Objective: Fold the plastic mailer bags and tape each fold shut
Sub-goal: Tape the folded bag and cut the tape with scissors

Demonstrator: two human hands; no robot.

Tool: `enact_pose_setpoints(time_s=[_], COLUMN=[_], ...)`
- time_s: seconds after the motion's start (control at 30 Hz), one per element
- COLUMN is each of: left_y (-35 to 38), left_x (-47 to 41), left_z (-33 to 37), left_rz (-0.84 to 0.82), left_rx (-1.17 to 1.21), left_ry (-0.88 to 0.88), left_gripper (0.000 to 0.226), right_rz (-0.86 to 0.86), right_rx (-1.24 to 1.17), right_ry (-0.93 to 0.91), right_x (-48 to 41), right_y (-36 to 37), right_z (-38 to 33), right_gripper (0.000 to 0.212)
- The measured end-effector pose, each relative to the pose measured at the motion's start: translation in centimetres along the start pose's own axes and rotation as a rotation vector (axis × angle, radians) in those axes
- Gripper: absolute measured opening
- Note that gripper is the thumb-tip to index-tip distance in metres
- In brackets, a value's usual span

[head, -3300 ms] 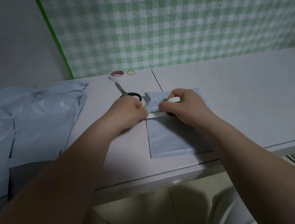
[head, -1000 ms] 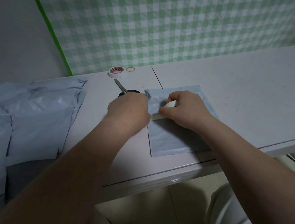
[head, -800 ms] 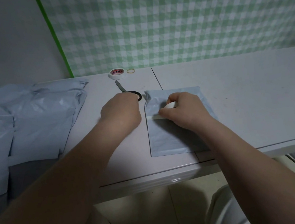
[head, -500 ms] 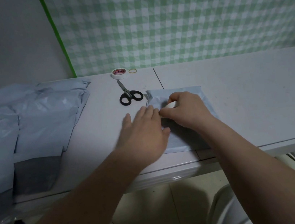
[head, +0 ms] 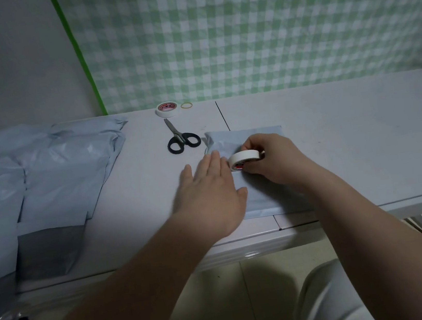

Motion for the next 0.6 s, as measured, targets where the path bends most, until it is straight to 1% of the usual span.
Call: enact_pose_setpoints(time_s=[0.1,0.17,0.23,0.37,0.47,0.6], left_y=[0.8,1.2,1.3,1.4,1.4,1.6], left_x=[-0.1,0.0,0.0,0.1,0.2,0.2], left_z=[0.4,0.4,0.4,0.5,0.5,0.5], left_rz=[-0.01,-0.009,-0.006,0.004,0.006,0.002], left_rx=[0.082,0.092,0.086,0.091,0.091,0.089], left_ry=[0.001,-0.011,-0.02,-0.031,-0.047,-0.06], left_gripper=[0.067,0.068,0.069,0.072,0.077,0.081], right_rz=[0.099,0.197,0.26,0.295,0.294,0.285], right_rx=[-0.054,-0.118,-0.192,-0.295,-0.296,-0.279], right_ry=[-0.011,-0.005,-0.002,0.005,0.01,0.013], right_x=[0.1,0.2,0.5,1.0,1.0,1.0], right_y=[-0.2,-0.6,-0.7,-0.3,-0.1,-0.3], right_z=[0.5,0.7,1.0,1.5,1.7,2.0], right_gripper=[0.009,0.009,0.01,0.01,0.014,0.008])
Point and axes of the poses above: each hand's wrist, its own x-axis away from the middle knuckle, its own y-axis out of the palm, z = x × y, the point moved 7 cm from there along -x, towards the middle knuckle, and after that the axes turned 15 degrees about -x, right-handed, at the moved point
